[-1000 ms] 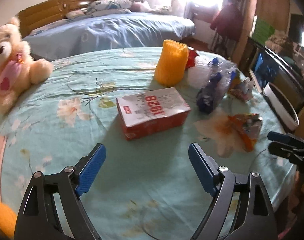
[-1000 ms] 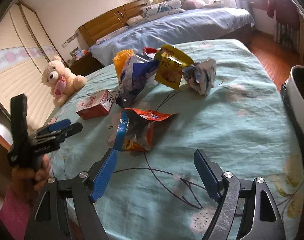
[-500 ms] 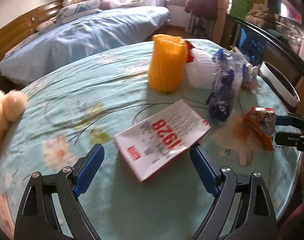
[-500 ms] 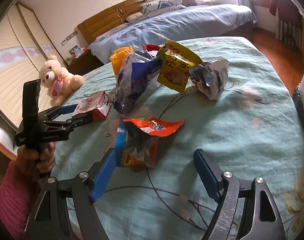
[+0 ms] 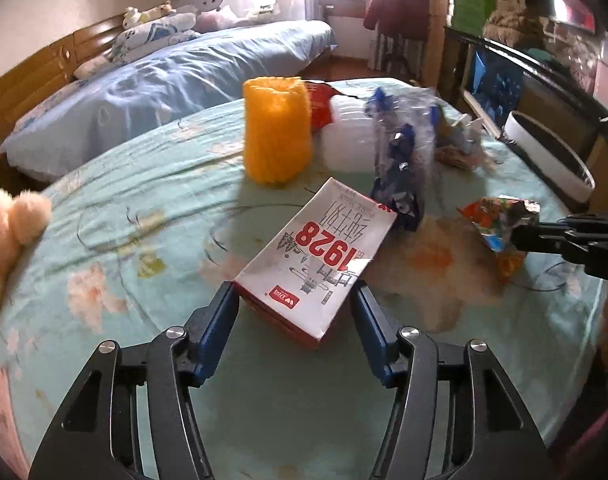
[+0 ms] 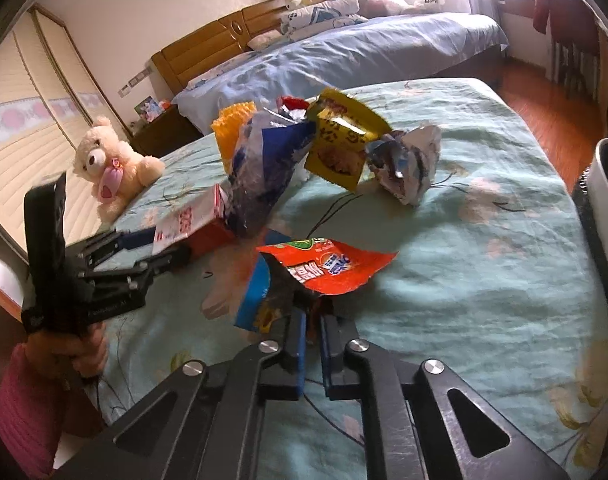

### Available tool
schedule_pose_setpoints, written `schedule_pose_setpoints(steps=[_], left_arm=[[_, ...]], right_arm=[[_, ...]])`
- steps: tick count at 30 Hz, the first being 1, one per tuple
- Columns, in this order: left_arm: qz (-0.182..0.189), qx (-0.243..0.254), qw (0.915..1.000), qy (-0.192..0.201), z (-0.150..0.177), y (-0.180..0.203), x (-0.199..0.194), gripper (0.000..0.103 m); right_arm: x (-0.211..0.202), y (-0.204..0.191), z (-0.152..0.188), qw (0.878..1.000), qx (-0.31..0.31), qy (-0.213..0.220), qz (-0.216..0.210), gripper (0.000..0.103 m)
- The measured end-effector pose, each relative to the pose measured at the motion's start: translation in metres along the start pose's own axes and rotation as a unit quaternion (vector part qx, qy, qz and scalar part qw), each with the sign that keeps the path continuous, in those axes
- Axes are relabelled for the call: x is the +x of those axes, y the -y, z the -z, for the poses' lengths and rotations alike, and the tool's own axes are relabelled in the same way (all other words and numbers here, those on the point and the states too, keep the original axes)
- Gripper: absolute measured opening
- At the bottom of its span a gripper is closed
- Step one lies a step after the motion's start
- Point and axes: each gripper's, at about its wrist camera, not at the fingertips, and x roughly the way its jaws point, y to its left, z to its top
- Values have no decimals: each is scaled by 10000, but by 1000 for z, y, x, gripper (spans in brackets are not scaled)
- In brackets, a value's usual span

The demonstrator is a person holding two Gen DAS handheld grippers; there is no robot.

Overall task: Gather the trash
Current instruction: 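Grasp the red snack wrapper with the right tool while the left grasps the red-and-white box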

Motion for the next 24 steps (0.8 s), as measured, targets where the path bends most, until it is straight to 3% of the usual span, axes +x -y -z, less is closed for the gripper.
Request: schedule_pose_setpoints(steps=[11,24], left_arm=[[253,-973,9949,112,17,45,-32,57],[503,-659,9965,144,-3,121,-29,57]], right_arm=[[-38,28,12,9994,191,264,98,4],[-84,71,26,9956,450,637,512,4]])
